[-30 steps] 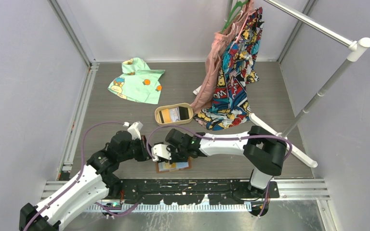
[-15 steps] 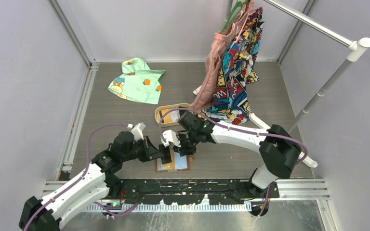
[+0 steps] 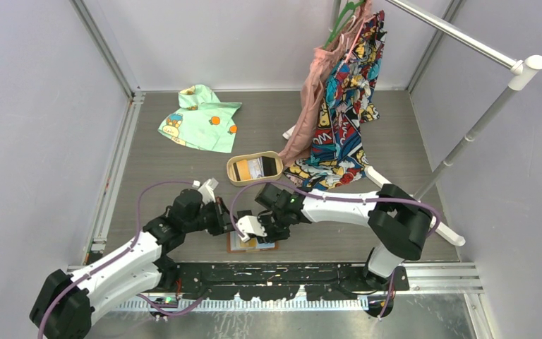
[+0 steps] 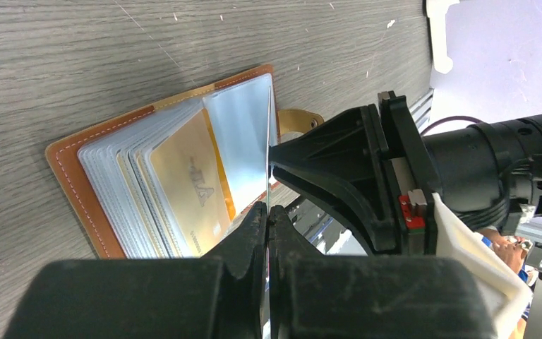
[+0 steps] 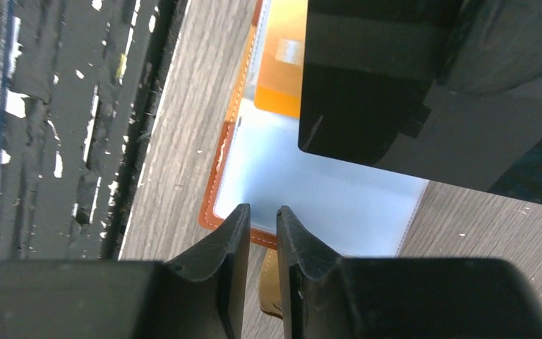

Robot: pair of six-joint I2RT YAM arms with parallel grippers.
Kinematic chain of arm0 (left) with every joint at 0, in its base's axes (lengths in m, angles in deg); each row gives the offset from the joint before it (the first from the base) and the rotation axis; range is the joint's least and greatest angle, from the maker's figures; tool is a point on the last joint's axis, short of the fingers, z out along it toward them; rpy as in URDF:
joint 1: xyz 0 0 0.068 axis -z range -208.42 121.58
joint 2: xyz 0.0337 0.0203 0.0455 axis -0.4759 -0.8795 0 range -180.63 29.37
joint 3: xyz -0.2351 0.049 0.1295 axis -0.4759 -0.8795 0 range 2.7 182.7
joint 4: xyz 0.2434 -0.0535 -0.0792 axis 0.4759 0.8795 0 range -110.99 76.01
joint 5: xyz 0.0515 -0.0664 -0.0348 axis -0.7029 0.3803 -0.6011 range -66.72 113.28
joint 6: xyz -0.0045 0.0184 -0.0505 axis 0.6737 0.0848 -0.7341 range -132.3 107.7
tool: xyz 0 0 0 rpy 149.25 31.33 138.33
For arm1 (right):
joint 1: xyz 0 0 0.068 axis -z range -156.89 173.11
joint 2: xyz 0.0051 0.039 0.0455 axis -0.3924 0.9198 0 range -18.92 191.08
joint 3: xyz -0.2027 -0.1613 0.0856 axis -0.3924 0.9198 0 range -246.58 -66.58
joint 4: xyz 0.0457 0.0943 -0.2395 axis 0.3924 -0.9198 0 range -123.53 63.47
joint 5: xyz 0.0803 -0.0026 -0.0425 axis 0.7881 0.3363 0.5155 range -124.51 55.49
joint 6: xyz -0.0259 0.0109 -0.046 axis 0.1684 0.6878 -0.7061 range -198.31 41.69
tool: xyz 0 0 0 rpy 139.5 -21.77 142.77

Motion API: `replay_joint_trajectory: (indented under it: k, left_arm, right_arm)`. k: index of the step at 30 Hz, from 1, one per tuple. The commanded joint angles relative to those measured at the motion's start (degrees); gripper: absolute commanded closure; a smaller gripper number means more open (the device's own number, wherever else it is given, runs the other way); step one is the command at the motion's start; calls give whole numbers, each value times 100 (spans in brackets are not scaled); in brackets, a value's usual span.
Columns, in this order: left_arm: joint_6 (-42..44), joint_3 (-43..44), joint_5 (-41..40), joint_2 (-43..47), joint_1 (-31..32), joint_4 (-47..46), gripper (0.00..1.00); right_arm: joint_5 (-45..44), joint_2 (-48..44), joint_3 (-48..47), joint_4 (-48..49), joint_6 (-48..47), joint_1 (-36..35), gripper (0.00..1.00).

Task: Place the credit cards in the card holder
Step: Insert the credit card into the card holder.

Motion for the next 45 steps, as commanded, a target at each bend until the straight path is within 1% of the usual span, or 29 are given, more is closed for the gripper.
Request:
replay_joint_trajectory:
  k: [1, 6, 13, 19, 26, 36, 45]
  left_arm:
    - [-19, -1, 126, -88, -30, -358, 100]
    - [55, 15, 92, -147, -23, -264, 100]
    - [177, 108, 88, -397, -29, -128, 100]
    - [204, 157, 13, -644, -19, -15, 100]
    - [118, 107, -99, -711, 47, 8, 100]
    - [-39, 50, -148, -1020, 133, -190, 100]
    - [31, 171, -283, -1205, 234, 27, 100]
  right_arm:
    - [-235, 88, -1, 37, -387, 0, 75]
    - [-488, 272, -95, -251, -601, -5, 76]
    - [-518, 346, -149, -364, -610, -12, 77]
    - [-513, 368, -169, -384, -576, -15, 77]
    - [-489, 384, -196, -383, -518, -36, 77]
    - [-496, 419, -224, -407, -509, -70, 77]
    - [-505, 404, -241, -425, -483, -78, 77]
